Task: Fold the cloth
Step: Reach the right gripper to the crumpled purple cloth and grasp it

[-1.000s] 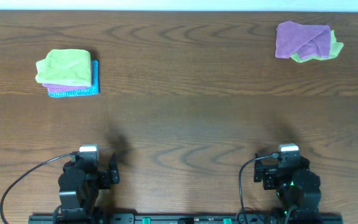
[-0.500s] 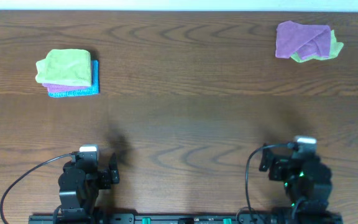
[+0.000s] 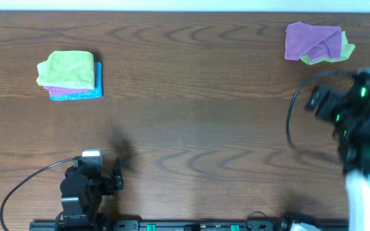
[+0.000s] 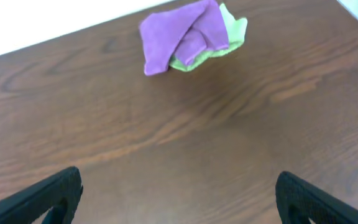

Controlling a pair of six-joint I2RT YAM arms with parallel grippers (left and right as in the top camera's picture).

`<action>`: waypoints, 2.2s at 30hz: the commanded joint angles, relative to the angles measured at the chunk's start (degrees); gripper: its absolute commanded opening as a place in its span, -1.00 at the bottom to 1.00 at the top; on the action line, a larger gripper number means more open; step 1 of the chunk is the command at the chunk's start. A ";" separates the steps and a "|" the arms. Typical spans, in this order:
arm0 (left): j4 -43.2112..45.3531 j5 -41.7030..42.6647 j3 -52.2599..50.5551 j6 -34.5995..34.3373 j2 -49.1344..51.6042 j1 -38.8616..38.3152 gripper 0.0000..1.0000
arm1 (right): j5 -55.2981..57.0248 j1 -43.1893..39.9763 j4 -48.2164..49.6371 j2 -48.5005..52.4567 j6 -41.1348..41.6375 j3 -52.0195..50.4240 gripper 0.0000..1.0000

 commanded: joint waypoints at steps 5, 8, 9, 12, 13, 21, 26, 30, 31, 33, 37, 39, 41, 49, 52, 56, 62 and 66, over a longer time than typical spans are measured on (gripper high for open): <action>-1.49 -0.85 -0.55 -0.61 -0.37 -0.15 0.90 | -2.51 -3.87 -0.28 21.33 1.86 16.65 0.99; -1.49 -0.83 -0.55 -0.61 -0.37 -0.15 0.90 | -4.13 -5.53 -0.31 28.35 1.86 22.10 0.98; -1.49 -0.83 -0.55 -0.61 -0.37 -0.15 0.91 | -4.87 -6.12 -0.33 31.04 1.86 24.09 0.98; -1.49 -0.83 -0.55 -0.61 -0.37 -0.15 0.90 | -7.43 -6.67 0.15 35.91 1.64 27.39 0.99; -1.49 -0.83 -0.55 -0.61 -0.37 -0.15 0.90 | -8.22 -6.64 0.44 36.89 1.64 27.93 0.98; -1.49 -0.85 -0.55 -0.61 -0.37 -0.15 0.91 | -8.61 -6.49 2.80 39.67 2.93 27.80 0.99; -1.49 -0.85 -0.55 -0.61 -0.37 -0.15 0.91 | -9.73 -6.45 10.69 41.48 4.94 27.82 0.98; -1.49 -0.83 -0.55 -0.61 -0.37 -0.15 0.91 | -9.70 -6.51 16.28 45.16 7.28 28.81 0.98; -1.49 -0.83 -0.55 -0.61 -0.37 -0.15 0.90 | -9.70 -6.51 16.72 46.66 7.48 29.77 0.98; -1.49 -0.83 -0.55 -0.61 -0.37 -0.15 0.90 | -9.70 -6.49 16.70 49.83 7.48 32.50 0.99; -1.49 -0.83 -0.55 -0.61 -0.37 -0.15 0.91 | -10.01 -6.49 15.45 57.94 7.54 40.89 0.98; -1.49 -0.83 -0.55 -0.61 -0.37 -0.15 0.91 | -10.16 -6.49 14.84 61.68 7.91 44.85 0.99; -1.49 -0.85 -0.55 -0.61 -0.37 -0.15 0.90 | -10.14 -6.45 14.71 64.87 8.68 47.80 0.98; -1.49 -0.83 -0.55 -0.61 -0.37 -0.15 0.91 | -11.80 -6.38 17.33 72.83 11.76 51.12 0.98; -1.49 -0.83 -0.55 -0.61 -0.37 -0.15 0.91 | -12.68 -6.38 18.38 74.29 12.41 51.12 0.99; -1.49 -0.85 -0.55 -0.61 -0.37 -0.15 0.91 | -13.16 -6.16 19.74 75.78 12.81 51.12 0.98; -1.49 -0.83 -0.55 -0.61 -0.37 -0.15 0.90 | -13.14 -5.20 20.68 76.43 12.79 51.12 0.59; -1.49 -0.83 -0.55 -0.61 -0.37 -0.15 0.91 | -13.11 -4.55 20.76 76.43 12.74 51.12 0.10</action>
